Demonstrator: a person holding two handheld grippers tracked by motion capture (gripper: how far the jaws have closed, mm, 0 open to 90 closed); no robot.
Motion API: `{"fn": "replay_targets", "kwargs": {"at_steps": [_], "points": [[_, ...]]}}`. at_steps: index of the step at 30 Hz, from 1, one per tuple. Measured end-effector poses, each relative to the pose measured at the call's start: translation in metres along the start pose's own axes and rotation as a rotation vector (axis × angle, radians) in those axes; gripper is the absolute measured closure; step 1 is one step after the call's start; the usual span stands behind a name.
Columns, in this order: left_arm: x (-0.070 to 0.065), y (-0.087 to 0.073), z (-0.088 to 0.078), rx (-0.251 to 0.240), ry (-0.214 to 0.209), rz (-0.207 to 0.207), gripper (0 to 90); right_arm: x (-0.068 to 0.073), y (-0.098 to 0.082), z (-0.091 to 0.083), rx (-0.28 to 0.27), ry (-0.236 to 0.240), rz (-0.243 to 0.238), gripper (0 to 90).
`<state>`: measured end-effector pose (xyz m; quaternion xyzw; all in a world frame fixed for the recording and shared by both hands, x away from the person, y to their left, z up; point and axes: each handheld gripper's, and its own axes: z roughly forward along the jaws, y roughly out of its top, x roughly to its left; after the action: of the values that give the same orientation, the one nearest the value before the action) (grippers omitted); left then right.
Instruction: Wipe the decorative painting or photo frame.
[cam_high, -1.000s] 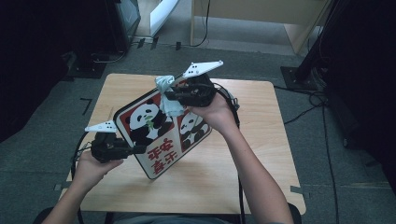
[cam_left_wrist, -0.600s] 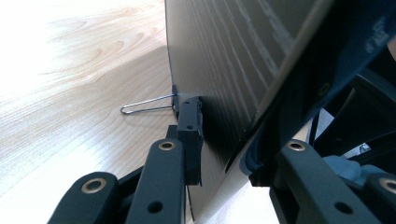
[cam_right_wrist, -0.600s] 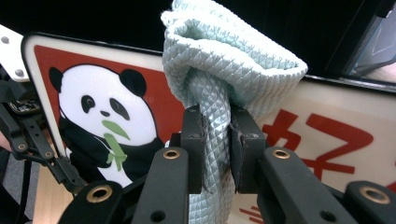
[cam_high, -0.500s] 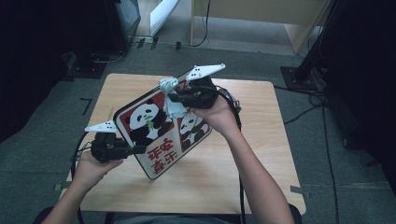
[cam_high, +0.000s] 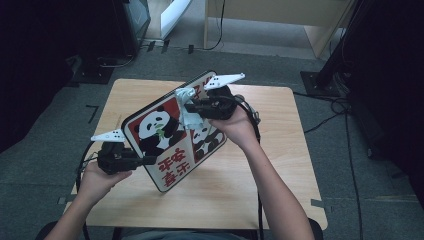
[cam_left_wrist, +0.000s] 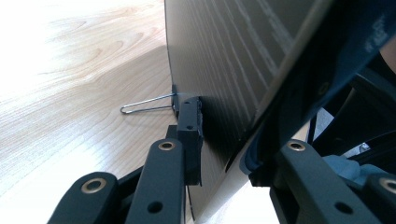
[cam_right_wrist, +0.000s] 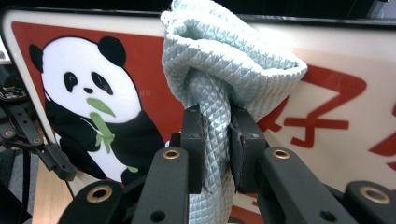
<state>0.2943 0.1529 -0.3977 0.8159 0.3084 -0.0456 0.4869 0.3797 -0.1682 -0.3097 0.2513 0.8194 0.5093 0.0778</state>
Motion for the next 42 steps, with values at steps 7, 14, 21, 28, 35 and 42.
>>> {"fn": "replay_targets", "kwargs": {"at_steps": [7, 14, 21, 28, 35, 42], "points": [[0.0, 0.0, 0.0, 0.0, -0.001, 0.001, 72.8, -0.003, -0.007, 0.0, 0.001, -0.007, 0.014, 78.3], [0.0, 0.0, 0.0, -0.001, 0.0, 0.002, 72.8, -0.005, -0.013, 0.001, -0.005, 0.0, 0.022, 78.3], [-0.001, 0.0, 0.0, 0.0, 0.001, 0.0, 72.8, -0.007, -0.019, 0.001, -0.009, 0.003, 0.021, 78.2], [-0.001, 0.0, 0.0, 0.0, 0.001, 0.001, 72.8, -0.009, -0.029, 0.002, -0.008, 0.004, 0.038, 78.1], [-0.001, 0.0, 0.0, 0.001, 0.001, 0.003, 72.7, -0.011, -0.037, 0.004, 0.005, 0.001, 0.056, 78.2], [-0.002, 0.0, 0.0, 0.001, 0.002, 0.006, 72.6, -0.011, -0.045, 0.005, -0.004, -0.001, 0.051, 78.1]]}}
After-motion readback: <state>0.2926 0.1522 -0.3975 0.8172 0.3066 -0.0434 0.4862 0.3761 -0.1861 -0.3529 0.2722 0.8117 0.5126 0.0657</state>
